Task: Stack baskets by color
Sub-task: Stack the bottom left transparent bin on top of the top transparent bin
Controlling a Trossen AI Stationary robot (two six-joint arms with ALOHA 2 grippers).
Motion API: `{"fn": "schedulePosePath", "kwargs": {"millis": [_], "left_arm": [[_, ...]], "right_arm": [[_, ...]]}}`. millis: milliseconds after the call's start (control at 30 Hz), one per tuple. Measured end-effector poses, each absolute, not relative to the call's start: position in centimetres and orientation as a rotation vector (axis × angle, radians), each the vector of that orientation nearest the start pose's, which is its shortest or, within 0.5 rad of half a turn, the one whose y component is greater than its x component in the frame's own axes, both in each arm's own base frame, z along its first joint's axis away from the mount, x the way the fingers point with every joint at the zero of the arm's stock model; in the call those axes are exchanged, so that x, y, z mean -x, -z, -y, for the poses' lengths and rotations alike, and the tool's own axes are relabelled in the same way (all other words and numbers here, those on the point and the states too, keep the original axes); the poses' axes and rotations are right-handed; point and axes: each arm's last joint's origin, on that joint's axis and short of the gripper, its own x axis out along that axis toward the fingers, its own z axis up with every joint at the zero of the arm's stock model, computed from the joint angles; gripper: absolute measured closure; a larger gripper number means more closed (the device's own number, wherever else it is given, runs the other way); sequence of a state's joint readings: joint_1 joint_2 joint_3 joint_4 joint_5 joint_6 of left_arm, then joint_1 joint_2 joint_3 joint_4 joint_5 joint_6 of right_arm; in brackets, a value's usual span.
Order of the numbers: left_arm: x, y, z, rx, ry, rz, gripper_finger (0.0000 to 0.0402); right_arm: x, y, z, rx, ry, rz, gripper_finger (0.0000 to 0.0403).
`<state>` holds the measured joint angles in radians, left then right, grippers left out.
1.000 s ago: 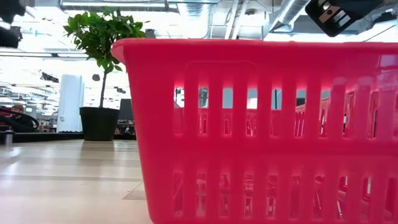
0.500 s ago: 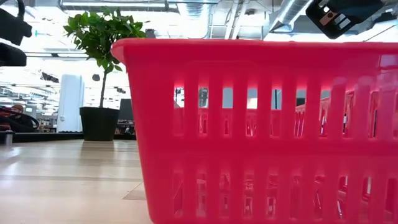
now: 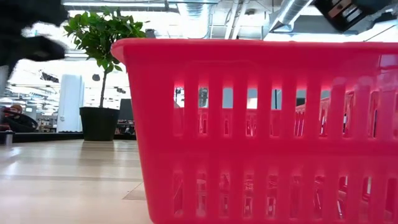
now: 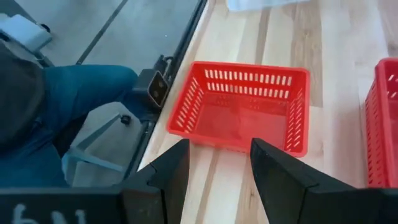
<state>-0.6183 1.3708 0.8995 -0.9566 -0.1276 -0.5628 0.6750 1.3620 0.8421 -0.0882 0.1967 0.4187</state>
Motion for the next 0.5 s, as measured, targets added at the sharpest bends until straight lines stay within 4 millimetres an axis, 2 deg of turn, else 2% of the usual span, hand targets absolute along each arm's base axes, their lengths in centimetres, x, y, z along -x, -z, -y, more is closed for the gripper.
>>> {"fn": "schedulePosePath", "kwargs": {"millis": [100,233,400,500], "left_arm": [[-20.5,-22.6,11.8,-0.147,0.052,-1.303,0.0401],[-22.2,-23.7,9.5,-0.231,0.088,-1.269,0.0401],[-23.3,-23.7,6.8,-0.305,0.118,-1.284,0.0401],[-23.7,-23.7,5.8,-0.387,0.175,-1.285,0.0401]], "right_arm": [[-22.2,-23.9,-16.9,-0.106,-0.274,-0.653,0.0212],[-22.1,-24.5,-16.0,-0.048,-0.228,-0.626,0.0212],[-23.5,-24.6,-14.2,0.008,-0.18,-0.598,0.0212],[-25.1,-24.6,-12.7,-0.024,-0.128,-0.558,0.0212]]}}
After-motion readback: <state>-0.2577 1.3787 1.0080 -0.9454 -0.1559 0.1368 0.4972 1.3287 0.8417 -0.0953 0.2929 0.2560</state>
